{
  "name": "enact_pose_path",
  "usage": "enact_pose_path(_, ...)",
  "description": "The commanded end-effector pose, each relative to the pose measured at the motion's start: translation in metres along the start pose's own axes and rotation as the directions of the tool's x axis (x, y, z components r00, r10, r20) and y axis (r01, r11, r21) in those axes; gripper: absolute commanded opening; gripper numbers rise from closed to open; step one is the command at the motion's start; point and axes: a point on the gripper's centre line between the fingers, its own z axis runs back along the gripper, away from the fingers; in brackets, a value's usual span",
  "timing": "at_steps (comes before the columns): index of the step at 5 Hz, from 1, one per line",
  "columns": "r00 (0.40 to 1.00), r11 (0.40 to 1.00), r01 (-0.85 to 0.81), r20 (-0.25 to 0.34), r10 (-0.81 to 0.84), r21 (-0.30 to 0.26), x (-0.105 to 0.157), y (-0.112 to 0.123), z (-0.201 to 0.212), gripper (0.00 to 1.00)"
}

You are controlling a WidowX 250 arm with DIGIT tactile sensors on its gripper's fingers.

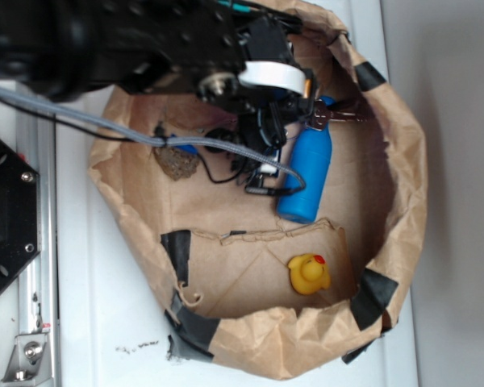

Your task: Grab the silver keys.

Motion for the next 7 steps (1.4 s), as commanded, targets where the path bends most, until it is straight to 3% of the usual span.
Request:
enact_pose_path(1, 1.0, 0.998, -0.008, -0.015, 0.009, 0.054, 0.012, 0.011, 0.001, 1.0)
enact_pose_path(3, 1.0, 0.997, -0.01, -0.015, 0.012, 0.07, 0.013, 0.012, -0.005, 1.0)
enact_pose_path(4, 0.999, 0.998, 0.039, -0.02, -0.038, 0.052, 0.008, 0.004, -0.008, 1.0)
enact_pose_path(5, 0.999, 0.998, 0.048, -0.014, -0.048, 0.051, 0.006, 0.002, -0.008, 0.0)
enact_pose_path(7, 0.998, 0.997, 0.062, -0.02, -0.061, 0.05, 0.007, 0.002, -0.004, 0.0)
